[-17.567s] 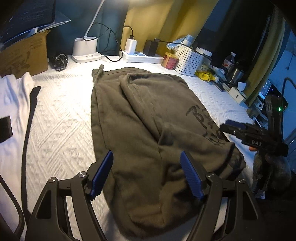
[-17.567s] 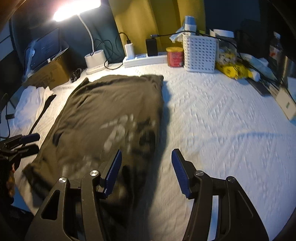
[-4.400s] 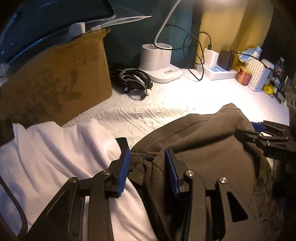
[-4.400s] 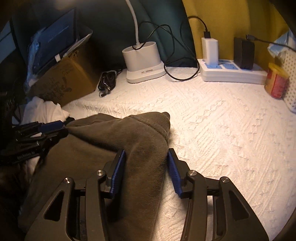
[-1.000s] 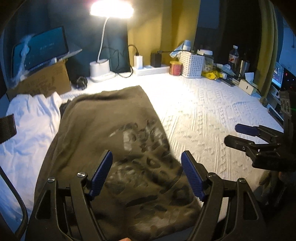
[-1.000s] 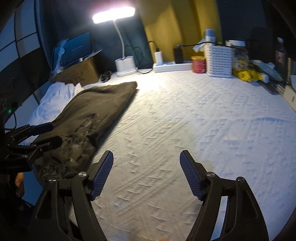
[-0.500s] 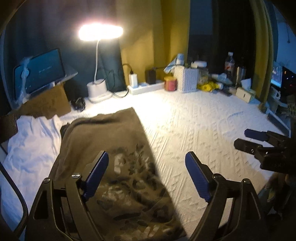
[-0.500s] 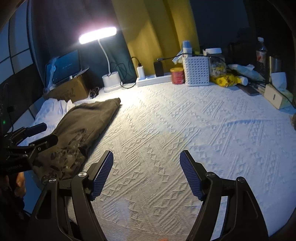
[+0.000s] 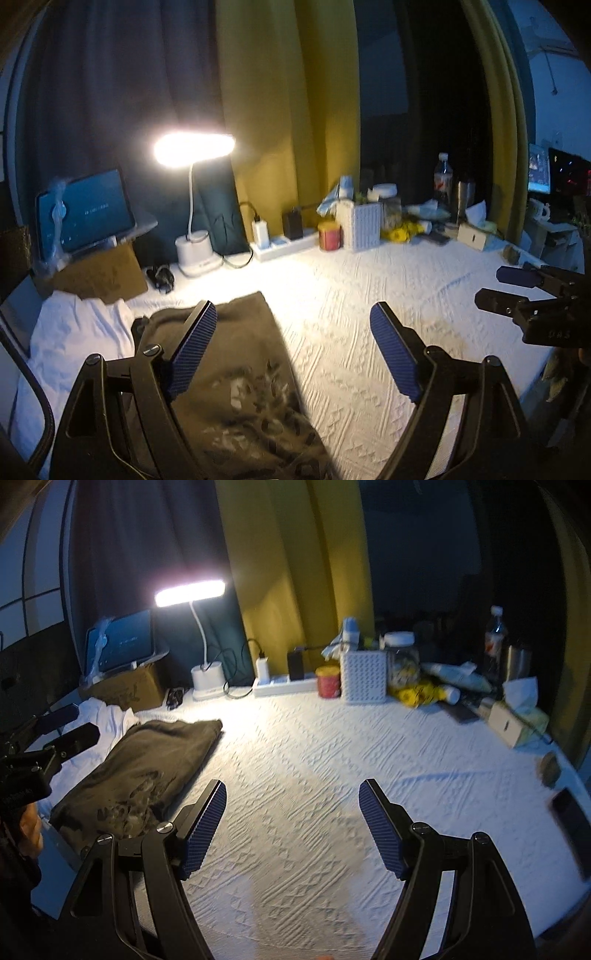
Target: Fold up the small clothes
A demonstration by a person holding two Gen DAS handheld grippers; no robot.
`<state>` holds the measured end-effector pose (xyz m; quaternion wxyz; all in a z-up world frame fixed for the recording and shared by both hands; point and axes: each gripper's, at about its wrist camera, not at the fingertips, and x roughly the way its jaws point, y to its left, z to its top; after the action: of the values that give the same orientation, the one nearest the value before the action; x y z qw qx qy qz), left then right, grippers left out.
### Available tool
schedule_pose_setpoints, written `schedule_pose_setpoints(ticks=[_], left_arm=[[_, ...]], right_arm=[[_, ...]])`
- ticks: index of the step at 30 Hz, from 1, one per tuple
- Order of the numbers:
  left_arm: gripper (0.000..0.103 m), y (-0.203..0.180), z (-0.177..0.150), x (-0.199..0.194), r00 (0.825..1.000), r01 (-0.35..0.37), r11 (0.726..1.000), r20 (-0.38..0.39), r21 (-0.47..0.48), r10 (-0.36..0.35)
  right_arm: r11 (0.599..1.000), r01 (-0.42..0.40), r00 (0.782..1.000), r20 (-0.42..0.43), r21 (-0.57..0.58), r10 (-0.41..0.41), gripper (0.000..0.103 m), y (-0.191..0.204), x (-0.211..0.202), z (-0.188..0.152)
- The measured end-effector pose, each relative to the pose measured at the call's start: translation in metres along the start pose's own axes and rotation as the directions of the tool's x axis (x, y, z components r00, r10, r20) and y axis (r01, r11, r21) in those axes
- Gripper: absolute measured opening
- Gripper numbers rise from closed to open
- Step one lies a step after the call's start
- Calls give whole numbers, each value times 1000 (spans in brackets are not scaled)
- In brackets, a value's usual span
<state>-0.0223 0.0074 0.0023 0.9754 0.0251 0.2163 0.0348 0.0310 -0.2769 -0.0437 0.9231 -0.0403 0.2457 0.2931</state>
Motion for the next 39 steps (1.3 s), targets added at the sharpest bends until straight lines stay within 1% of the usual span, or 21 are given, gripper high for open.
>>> schedule_pose_setpoints(ticks=[3, 11, 15, 20, 27, 29, 30, 31, 33, 39], left_arm=[[85, 3, 8, -7, 999, 8, 1000, 33, -9, -8], [86, 8, 21, -25, 994, -6, 1000, 106, -8, 7], [88, 14, 27, -34, 990, -31, 999, 135, -23, 34], [88, 21, 31, -45, 986, -30, 999, 166, -35, 35], [89, 32, 41, -61, 978, -65, 996, 193, -55, 74], [92, 36, 43, -67, 975, -60, 996, 208, -72, 74], [100, 37, 44, -70, 975, -54, 995, 213, -80, 70], [103, 39, 45, -73, 972, -48, 995, 225, -91, 67], [103, 42, 46, -79, 968, -44, 993, 241, -106, 68], [103, 49, 51, -92, 957, -66, 991, 273, -118, 96]], right_arm=[[999, 35, 999, 31, -8, -35, 77, -2, -9, 9], [994, 107, 990, 94, 6, -107, 77, -7, -34, 29], [992, 127, 981, 146, 6, -127, 77, -4, -49, 37], [991, 132, 971, 198, 24, -134, 77, -2, -66, 46], [992, 123, 950, 288, 12, -121, 77, 10, -94, 65], [992, 129, 942, 313, -2, -122, 77, 15, -103, 72], [991, 133, 939, 320, -6, -124, 77, 16, -106, 74], [990, 138, 935, 332, -11, -127, 77, 17, -109, 78], [990, 144, 930, 345, -14, -130, 78, 19, -115, 82], [987, 156, 914, 385, -38, -130, 78, 27, -131, 92]])
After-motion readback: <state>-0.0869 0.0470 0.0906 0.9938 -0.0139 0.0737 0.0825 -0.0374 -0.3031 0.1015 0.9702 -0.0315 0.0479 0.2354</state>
